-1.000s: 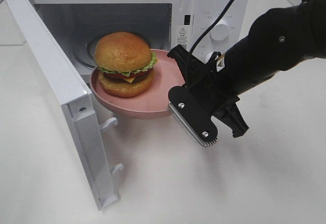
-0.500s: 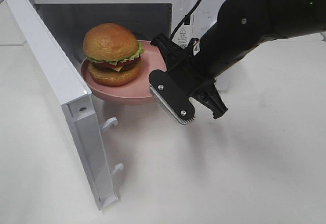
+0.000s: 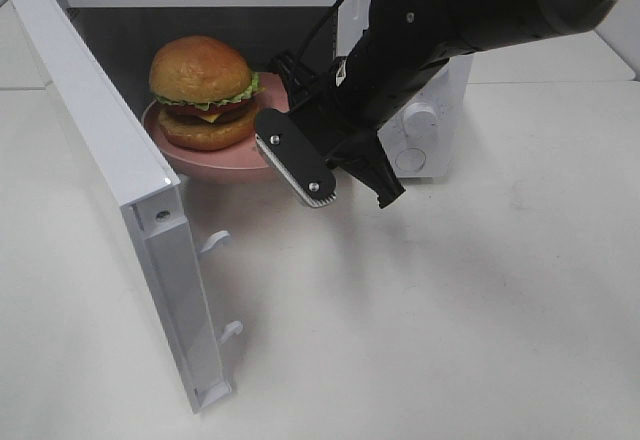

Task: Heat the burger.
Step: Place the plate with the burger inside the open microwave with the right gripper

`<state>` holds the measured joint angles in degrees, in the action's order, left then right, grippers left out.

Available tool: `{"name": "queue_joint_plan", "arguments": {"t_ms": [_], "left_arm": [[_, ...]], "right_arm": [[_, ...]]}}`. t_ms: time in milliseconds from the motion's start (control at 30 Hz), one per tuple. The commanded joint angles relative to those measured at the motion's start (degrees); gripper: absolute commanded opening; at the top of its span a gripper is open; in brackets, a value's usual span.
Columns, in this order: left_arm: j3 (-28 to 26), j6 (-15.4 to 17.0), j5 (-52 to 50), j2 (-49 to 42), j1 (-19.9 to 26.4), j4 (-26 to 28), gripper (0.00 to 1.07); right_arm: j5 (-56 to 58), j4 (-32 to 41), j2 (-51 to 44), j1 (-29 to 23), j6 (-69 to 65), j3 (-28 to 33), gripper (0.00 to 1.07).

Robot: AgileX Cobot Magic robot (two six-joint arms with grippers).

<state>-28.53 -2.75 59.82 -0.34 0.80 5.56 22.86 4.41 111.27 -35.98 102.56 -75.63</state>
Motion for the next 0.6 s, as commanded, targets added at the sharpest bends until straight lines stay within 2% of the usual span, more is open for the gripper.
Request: {"name": "queue_joint_plan", "arguments": {"t_ms": [33, 600], "left_arm": [[0.1, 0.1, -0.5, -1.4, 0.1, 0.6, 1.03], [0.1, 0.1, -0.5, -1.4, 0.1, 0.6, 1.03]], "right_arm": [[-3.2, 0.2, 0.1, -0.2, -1.7, -2.6, 0.01], [0.5, -6.9, 10.5, -0.2, -14.3, -18.0, 0.00]]}}
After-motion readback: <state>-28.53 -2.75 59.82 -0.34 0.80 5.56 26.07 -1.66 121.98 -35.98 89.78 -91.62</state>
